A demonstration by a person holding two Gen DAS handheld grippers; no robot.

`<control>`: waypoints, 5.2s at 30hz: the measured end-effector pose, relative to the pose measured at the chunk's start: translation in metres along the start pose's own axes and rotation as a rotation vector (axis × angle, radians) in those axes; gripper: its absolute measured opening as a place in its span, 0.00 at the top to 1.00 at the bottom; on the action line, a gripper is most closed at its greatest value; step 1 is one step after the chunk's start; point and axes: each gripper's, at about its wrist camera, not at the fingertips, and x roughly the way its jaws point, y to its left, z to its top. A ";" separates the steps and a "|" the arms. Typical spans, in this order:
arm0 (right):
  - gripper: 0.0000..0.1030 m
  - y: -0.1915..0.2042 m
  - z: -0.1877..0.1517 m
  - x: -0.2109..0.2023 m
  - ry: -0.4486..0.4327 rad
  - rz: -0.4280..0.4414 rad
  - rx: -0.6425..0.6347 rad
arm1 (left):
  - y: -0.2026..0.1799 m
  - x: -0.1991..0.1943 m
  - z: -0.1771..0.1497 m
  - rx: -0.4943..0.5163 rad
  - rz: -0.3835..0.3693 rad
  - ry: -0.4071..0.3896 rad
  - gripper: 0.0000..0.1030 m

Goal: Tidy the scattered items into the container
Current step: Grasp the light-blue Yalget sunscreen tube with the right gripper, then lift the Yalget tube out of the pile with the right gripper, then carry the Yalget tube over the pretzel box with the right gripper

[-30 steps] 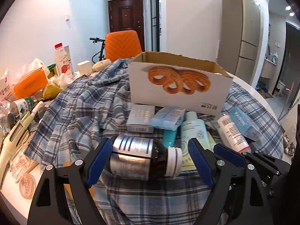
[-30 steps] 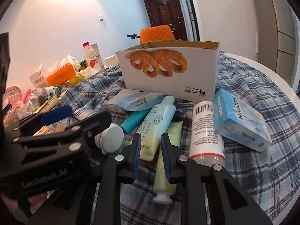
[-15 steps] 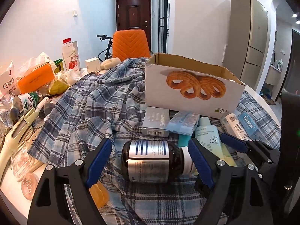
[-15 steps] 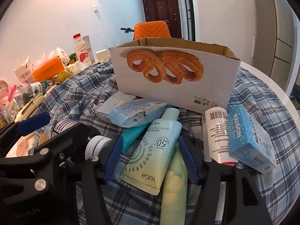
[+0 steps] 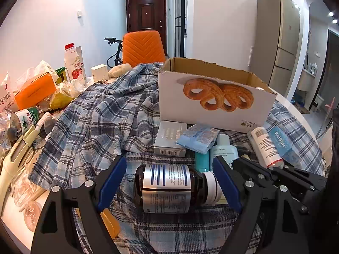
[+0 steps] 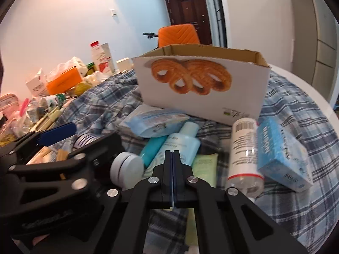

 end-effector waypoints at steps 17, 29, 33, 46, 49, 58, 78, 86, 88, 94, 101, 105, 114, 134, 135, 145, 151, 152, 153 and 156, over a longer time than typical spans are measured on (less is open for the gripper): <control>0.75 -0.016 0.011 0.011 0.075 -0.024 0.048 | 0.014 0.004 0.003 -0.009 0.034 0.015 0.17; 0.48 0.007 0.009 0.022 0.073 -0.125 0.019 | 0.041 -0.001 -0.003 -0.062 0.056 0.003 0.17; 0.38 0.013 0.008 0.026 0.069 -0.197 -0.019 | 0.047 -0.003 -0.004 -0.073 0.054 -0.001 0.17; 0.38 0.001 0.005 0.019 0.133 -0.199 -0.159 | 0.048 -0.009 -0.008 -0.047 0.050 -0.005 0.17; 0.38 0.001 -0.004 0.017 0.159 -0.161 -0.163 | 0.048 -0.009 -0.008 -0.048 0.049 -0.006 0.17; 0.40 0.011 -0.012 0.016 0.083 -0.232 -0.171 | 0.032 -0.011 -0.009 0.003 0.043 0.000 0.17; 0.75 -0.010 -0.007 0.004 0.055 -0.125 -0.066 | 0.013 -0.007 -0.009 0.045 0.036 0.021 0.17; 0.53 -0.038 0.004 -0.002 0.024 0.010 0.148 | 0.003 -0.005 -0.012 0.080 0.039 0.033 0.17; 0.37 -0.041 0.006 -0.003 0.006 0.016 0.176 | 0.003 -0.005 -0.012 0.081 0.040 0.033 0.17; 0.45 -0.047 0.010 -0.005 -0.044 -0.001 0.247 | 0.001 -0.004 -0.012 0.086 0.041 0.034 0.17; 0.81 -0.041 0.009 0.003 -0.029 -0.022 0.190 | -0.002 0.000 -0.011 0.098 0.039 0.040 0.17; 0.91 -0.039 0.007 0.002 -0.044 0.012 0.173 | -0.006 0.002 -0.009 0.106 0.042 0.039 0.17; 0.94 -0.017 0.004 -0.017 -0.135 -0.057 -0.007 | -0.007 0.004 -0.007 0.110 0.049 0.041 0.17; 0.96 -0.021 0.042 -0.065 -0.276 -0.103 -0.048 | -0.024 -0.012 0.020 0.131 0.041 -0.025 0.17; 0.96 -0.020 0.044 -0.065 -0.277 -0.109 -0.053 | -0.026 -0.012 0.024 0.131 0.039 -0.031 0.17; 0.96 -0.031 0.042 -0.053 -0.242 -0.075 -0.022 | -0.034 0.001 0.036 0.138 0.013 -0.003 0.17; 0.97 -0.032 0.056 -0.059 -0.268 -0.077 -0.034 | -0.032 0.003 0.039 0.138 0.024 0.002 0.17; 0.97 -0.031 0.060 -0.061 -0.273 -0.080 -0.038 | -0.032 0.003 0.040 0.138 0.025 -0.002 0.17; 0.97 -0.031 0.063 -0.063 -0.279 -0.082 -0.041 | -0.032 0.001 0.043 0.140 0.027 -0.009 0.17; 0.97 -0.030 0.070 -0.064 -0.285 -0.093 -0.046 | -0.033 0.000 0.050 0.144 0.047 -0.024 0.17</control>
